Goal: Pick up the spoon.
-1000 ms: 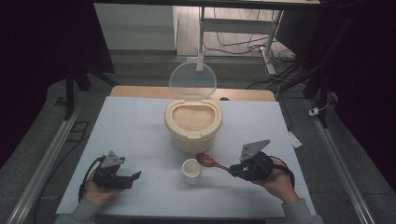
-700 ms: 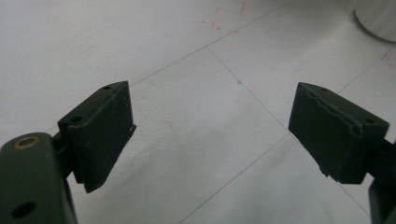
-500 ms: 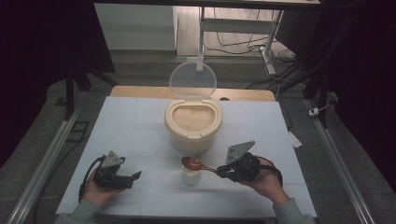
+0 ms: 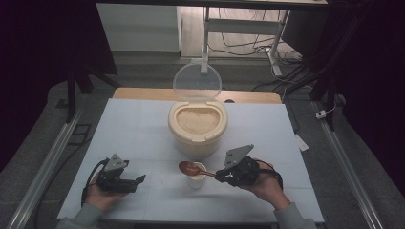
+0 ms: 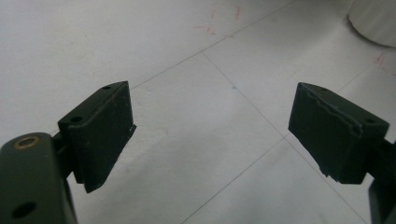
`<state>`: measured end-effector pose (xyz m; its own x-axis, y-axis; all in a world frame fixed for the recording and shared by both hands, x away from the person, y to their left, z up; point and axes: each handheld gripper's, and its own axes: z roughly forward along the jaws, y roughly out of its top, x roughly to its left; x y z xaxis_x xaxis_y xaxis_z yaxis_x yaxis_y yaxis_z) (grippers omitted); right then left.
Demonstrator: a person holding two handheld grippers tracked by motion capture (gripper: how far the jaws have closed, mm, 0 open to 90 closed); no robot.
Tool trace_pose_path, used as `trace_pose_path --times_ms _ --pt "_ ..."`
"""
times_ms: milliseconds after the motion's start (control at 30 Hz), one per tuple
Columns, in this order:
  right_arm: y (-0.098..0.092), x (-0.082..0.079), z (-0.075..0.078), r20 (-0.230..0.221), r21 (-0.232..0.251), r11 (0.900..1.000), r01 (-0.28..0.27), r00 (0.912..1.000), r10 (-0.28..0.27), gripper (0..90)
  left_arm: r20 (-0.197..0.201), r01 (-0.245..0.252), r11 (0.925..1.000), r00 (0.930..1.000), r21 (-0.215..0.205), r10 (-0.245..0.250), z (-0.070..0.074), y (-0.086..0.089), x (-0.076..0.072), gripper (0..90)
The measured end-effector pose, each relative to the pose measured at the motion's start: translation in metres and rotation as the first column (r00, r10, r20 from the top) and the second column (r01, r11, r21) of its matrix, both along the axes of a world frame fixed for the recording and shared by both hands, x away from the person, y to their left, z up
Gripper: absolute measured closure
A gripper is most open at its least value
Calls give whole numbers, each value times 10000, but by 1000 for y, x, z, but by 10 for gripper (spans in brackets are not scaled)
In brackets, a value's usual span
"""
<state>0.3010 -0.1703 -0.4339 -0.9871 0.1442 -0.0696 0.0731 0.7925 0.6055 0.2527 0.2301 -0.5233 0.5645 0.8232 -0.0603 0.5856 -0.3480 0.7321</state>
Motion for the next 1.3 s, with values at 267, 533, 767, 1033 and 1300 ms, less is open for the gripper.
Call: trace_pose_path --times_ms 267,533,767,1033,1300 --pt "0 2 -2 -43 -33 10000 33 10000 -33 788 317 780 9970 9965 11 -780 25 -19 -1 140" --pt "3 1 0 34 56 10000 -33 10000 33 788 452 1752 9845 9835 -3 -1750 51 -42 6 153" --pt "7 0 1 83 -43 9999 -117 9999 117 787 773 2722 9622 9594 -41 -2711 76 -67 9 167" --pt "12 -1 -1 194 -178 9996 -206 9996 209 787 892 4095 9114 9071 401 -4114 98 -107 11 208" --pt "17 -2 -2 267 -342 9988 -337 9990 347 787 283 4987 8612 8636 984 -5034 101 -137 18 250"
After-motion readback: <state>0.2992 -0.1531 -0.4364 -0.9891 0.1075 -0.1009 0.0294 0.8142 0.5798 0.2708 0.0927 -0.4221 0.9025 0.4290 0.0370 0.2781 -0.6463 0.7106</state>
